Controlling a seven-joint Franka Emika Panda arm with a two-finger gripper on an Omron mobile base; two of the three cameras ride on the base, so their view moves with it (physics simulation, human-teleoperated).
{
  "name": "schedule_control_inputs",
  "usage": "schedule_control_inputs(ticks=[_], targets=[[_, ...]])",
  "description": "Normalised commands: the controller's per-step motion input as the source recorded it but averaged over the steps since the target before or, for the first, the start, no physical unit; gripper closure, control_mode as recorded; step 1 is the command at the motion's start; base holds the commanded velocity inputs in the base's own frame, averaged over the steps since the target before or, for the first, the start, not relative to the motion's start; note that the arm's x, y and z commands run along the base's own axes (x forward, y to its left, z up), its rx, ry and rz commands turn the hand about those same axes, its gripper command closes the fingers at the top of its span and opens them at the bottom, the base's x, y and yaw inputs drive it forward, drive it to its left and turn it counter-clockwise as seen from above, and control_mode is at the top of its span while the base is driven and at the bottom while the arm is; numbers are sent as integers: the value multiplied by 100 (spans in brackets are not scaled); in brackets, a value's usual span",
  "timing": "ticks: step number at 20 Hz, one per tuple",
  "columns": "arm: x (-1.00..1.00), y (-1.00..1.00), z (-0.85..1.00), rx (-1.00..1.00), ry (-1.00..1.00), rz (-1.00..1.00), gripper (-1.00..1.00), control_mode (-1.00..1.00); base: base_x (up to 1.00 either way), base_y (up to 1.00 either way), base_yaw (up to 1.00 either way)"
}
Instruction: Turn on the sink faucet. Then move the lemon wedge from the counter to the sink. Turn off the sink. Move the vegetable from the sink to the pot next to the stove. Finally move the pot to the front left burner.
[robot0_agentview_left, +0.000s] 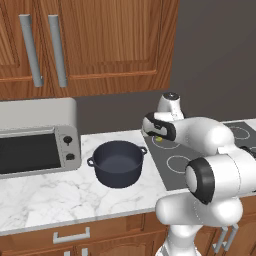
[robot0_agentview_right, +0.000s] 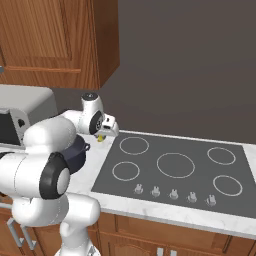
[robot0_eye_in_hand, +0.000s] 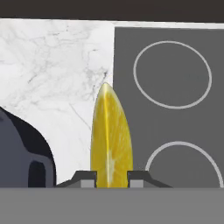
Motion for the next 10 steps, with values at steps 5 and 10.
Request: schedule_control_inputs(ticks=[5, 10], targets=[[-7, 58, -19, -3, 0, 0, 100, -100, 0, 0, 0], [10, 70, -4, -2, 0, 0, 100, -100, 0, 0, 0]])
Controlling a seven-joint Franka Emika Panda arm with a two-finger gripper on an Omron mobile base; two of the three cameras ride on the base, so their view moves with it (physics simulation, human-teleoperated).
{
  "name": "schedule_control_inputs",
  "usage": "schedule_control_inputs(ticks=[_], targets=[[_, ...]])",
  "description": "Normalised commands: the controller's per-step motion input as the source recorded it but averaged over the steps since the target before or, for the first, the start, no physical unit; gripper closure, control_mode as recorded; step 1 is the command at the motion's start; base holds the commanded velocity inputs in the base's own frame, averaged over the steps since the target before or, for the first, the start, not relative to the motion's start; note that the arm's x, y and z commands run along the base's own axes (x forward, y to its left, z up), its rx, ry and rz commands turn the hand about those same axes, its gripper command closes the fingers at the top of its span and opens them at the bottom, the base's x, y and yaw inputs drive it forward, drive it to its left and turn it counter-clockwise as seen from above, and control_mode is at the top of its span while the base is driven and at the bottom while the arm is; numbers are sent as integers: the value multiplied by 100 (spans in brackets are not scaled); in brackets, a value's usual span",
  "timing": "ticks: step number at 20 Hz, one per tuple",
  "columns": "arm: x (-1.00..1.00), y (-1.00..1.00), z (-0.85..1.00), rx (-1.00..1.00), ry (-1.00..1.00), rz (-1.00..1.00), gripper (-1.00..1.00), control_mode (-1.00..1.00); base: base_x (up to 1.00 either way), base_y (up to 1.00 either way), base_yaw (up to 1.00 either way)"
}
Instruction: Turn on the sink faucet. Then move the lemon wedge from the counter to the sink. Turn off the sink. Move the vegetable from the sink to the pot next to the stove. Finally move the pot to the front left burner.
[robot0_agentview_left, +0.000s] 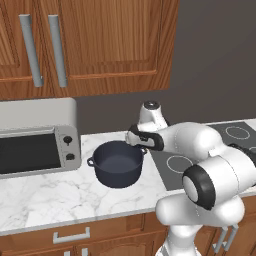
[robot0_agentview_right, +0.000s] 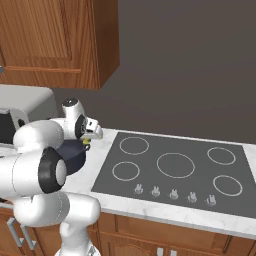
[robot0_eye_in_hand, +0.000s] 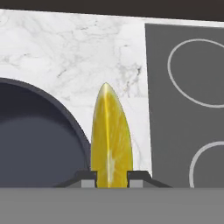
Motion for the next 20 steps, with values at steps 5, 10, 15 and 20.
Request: schedule_control_inputs(ticks=[5, 10, 15, 20], targets=[[8, 78, -15, -4, 3, 0, 100, -100, 0, 0, 0], [6, 67, -17, -4, 8, 0, 100, -100, 0, 0, 0], [3, 21, -16, 0, 2, 1, 100, -100, 0, 0, 0], [0, 2, -25, 0, 0, 1, 100, -100, 0, 0, 0]])
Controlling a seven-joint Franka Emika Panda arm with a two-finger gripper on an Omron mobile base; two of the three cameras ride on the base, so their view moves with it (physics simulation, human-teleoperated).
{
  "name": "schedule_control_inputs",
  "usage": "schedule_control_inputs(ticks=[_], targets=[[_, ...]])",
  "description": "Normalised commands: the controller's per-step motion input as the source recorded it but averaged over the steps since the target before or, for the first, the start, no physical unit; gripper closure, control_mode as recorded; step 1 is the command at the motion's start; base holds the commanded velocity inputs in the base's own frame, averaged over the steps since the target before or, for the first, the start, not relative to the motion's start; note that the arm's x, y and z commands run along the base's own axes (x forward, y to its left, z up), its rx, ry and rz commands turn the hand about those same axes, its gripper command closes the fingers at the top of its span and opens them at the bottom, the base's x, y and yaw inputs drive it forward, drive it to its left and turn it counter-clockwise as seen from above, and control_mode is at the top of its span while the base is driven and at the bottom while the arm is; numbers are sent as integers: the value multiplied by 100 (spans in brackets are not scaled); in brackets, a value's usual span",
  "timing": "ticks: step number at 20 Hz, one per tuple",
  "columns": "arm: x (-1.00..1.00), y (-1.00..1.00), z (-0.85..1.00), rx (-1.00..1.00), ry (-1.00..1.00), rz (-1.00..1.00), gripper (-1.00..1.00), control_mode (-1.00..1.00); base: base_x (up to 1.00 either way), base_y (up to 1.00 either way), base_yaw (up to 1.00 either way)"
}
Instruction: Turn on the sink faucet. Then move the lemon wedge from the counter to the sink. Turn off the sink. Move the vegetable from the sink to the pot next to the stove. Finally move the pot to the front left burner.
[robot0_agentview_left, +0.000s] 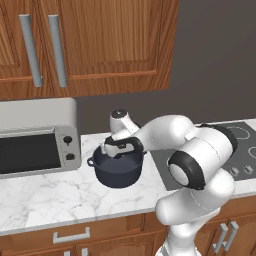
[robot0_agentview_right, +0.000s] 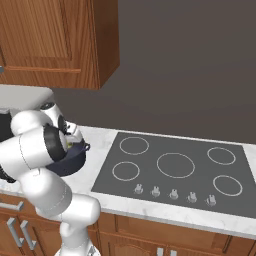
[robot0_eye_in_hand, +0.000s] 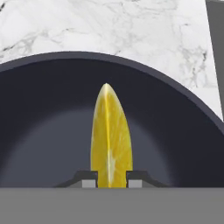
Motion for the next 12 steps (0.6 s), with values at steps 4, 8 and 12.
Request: schedule_control_inputs(ticks=[4, 8, 12], targets=[[0, 2, -30, 0, 0, 0, 100, -100, 0, 0, 0], [2, 9, -23, 0, 0, 0, 100, -100, 0, 0, 0], [4, 19, -20, 0, 0, 0, 100, -100, 0, 0, 0]])
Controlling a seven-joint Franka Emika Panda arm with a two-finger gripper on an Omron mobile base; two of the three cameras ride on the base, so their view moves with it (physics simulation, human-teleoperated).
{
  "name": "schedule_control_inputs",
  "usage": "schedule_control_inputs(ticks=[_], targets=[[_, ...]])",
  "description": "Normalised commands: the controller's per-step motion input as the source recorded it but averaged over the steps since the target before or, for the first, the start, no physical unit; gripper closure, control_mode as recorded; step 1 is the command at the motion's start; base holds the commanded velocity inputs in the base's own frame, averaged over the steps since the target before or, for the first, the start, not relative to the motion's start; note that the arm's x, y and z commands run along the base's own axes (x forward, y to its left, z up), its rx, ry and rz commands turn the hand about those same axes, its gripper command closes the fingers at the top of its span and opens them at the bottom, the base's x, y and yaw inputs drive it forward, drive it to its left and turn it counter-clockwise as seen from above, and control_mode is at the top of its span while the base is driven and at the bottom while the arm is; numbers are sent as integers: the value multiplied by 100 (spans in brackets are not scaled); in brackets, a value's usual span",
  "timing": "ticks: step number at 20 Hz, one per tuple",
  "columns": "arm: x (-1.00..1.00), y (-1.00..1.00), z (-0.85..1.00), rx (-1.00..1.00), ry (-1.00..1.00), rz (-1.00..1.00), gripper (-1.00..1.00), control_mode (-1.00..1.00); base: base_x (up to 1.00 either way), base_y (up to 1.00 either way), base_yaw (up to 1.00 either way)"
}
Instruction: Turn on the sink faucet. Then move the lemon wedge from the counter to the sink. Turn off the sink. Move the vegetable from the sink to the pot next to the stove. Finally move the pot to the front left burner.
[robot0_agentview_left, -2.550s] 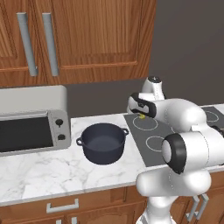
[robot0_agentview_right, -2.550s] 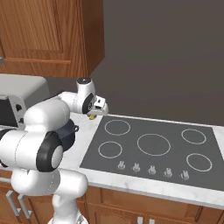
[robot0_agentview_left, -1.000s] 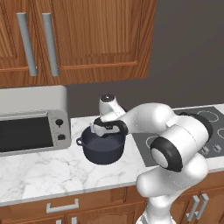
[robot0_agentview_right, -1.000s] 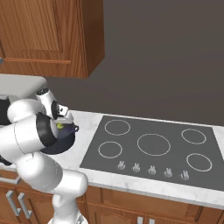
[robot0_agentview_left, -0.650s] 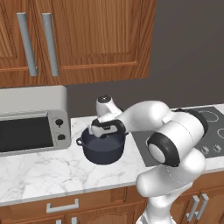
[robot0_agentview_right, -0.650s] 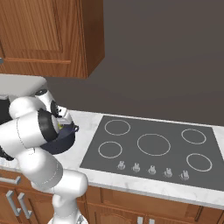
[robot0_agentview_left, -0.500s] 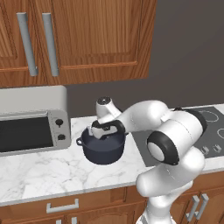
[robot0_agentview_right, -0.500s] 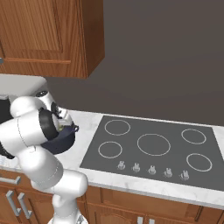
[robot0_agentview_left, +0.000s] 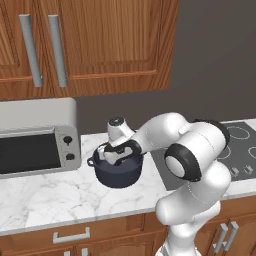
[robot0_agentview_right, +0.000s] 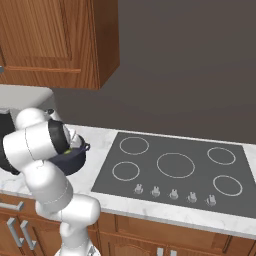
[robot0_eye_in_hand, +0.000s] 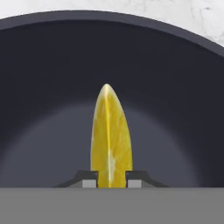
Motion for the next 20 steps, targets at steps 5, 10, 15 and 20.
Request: schedule_control_inputs(ticks=[5, 10, 15, 20], targets=[[3, 21, -23, 0, 0, 0, 100, -100, 0, 0, 0], [2, 13, -17, 0, 0, 0, -100, -100, 0, 0, 0], [0, -1, 4, 2, 0, -1, -100, -100, 0, 0, 0], [-5, -3, 23, 2, 0, -5, -100, -100, 0, 0, 0]])
